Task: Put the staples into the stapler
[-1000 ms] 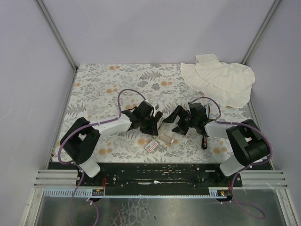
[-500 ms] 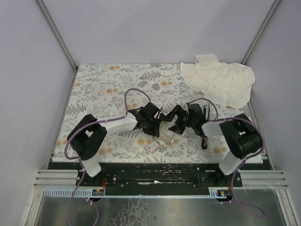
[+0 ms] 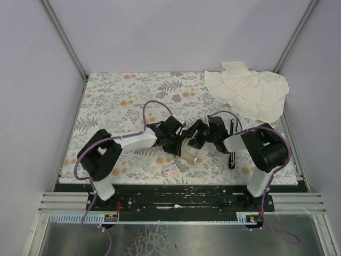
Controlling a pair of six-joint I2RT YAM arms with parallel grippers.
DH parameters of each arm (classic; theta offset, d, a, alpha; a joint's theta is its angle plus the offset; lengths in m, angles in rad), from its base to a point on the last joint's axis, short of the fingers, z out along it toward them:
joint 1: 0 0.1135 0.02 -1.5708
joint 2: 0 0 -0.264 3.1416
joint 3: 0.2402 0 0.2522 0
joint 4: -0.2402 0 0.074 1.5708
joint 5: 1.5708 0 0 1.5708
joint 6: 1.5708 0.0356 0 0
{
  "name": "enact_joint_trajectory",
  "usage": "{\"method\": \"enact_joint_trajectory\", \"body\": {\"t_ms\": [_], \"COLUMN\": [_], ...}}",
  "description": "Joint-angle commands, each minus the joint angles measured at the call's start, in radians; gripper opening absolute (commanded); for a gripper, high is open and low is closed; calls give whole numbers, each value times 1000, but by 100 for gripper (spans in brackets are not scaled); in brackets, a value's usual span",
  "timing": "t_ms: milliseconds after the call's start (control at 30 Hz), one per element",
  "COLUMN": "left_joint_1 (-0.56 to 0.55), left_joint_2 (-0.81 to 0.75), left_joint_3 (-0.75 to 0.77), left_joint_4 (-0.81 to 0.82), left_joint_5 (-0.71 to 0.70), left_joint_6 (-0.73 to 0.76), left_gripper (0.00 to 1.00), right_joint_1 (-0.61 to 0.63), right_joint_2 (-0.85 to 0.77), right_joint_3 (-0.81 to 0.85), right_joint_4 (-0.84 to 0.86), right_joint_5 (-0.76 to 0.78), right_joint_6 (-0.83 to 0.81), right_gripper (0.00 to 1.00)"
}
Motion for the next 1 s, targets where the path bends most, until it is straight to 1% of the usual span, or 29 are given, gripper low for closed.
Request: {"method": "enact_joint_trajectory", "body": {"t_ms": [0,33,67,100,333,367,433,500,533,567,633,700,833,967], "left_joint_1": [-15,-15,-15,-15,-15,-15,-16,-15,-14,-13,-10,4,81,191], "left_joint_2": [-2,-2,-3,-2,-16,-21,-31,-40,-43,-47,-54,-61,-84,-101], "left_joint_3": [47,47,46,45,38,37,31,27,26,24,23,19,9,17], "left_joint_4": [4,4,4,4,-3,-4,-5,-7,-9,-12,-18,-19,-22,-56], "left_joint_5": [43,41,41,40,21,10,-10,-40,-56,-71,-103,-127,-131,-171], "left_joint_6": [12,11,10,9,7,5,3,-2,-4,-4,-2,3,28,98], "left_gripper": [10,10,11,11,10,10,7,4,2,0,0,0,0,0], "right_joint_1": [13,12,12,12,13,12,11,12,10,9,2,-10,-60,-151], "right_joint_2": [42,45,48,51,45,47,48,25,8,-12,-56,-106,-240,-388], "right_joint_3": [-7,-15,-24,-29,-45,-35,-19,-17,-14,-10,2,13,24,32], "right_joint_4": [29,48,63,75,120,117,111,97,82,58,7,-64,-230,-403], "right_joint_5": [76,81,85,88,92,80,60,69,75,82,93,123,191,244], "right_joint_6": [23,36,49,59,71,64,46,25,3,-20,-74,-126,-243,-383], "right_gripper": [44,20,3,0,0,10,47,74,86,91,93,98,99,99]}}
